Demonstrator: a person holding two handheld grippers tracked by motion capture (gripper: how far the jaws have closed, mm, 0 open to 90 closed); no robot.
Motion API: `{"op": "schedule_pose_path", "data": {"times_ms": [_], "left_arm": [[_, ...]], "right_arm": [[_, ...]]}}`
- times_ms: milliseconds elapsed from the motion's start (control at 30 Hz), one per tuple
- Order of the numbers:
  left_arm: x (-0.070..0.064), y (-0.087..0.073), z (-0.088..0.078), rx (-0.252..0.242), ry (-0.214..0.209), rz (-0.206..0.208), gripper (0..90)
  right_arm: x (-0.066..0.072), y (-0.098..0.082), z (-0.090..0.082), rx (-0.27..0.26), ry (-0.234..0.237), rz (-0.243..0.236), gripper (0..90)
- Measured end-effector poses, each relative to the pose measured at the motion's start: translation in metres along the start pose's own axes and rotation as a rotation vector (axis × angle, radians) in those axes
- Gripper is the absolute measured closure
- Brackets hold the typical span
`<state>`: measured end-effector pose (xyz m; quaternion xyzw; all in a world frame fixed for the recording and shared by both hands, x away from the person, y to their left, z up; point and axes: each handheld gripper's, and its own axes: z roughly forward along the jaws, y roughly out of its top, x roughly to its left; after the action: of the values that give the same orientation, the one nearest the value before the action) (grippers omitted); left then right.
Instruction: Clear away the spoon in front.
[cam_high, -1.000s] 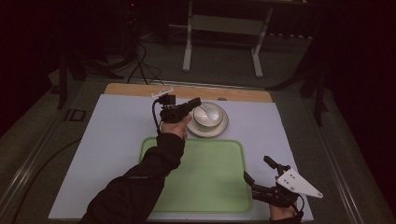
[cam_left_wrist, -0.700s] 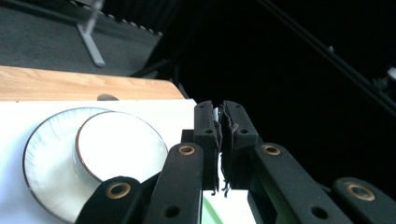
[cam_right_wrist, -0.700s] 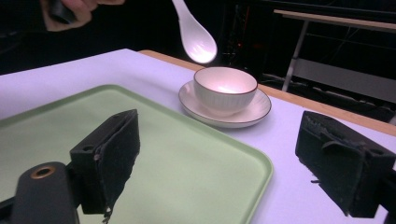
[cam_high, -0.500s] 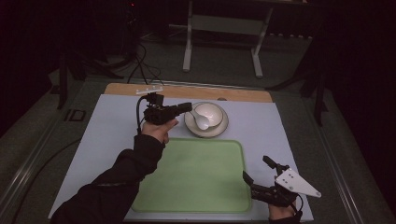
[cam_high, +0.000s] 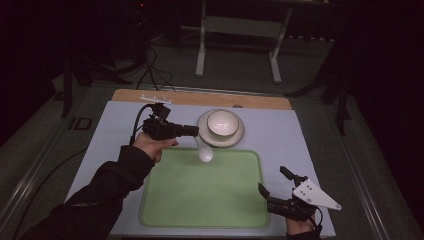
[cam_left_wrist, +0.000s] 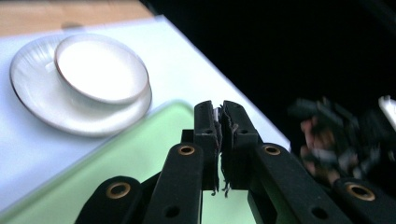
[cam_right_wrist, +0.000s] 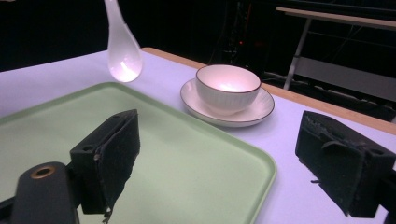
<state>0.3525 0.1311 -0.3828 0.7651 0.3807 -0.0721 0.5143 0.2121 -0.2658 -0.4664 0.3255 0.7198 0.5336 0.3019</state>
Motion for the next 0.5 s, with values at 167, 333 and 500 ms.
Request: {"op": "schedule_pose_path", "data": {"times_ms": [167, 333, 500], "left_arm": [[-0.0008, 0.0002, 0.0018, 0.106, -0.003, 0.028, 84.8], [-0.0041, -0.0015, 0.0050, 0.187, -0.012, 0.026, 84.8], [-0.0048, -0.0055, 0.0087, 0.265, -0.034, 0.021, 84.8]], "right_arm": [[-0.0007, -0.0007, 0.0010, 0.005, 0.000, 0.002, 13.6], [-0.0005, -0.0007, 0.0011, 0.006, 0.000, 0.002, 13.6], [-0.0009, -0.0007, 0.0009, 0.004, -0.001, 0.003, 13.6]]}}
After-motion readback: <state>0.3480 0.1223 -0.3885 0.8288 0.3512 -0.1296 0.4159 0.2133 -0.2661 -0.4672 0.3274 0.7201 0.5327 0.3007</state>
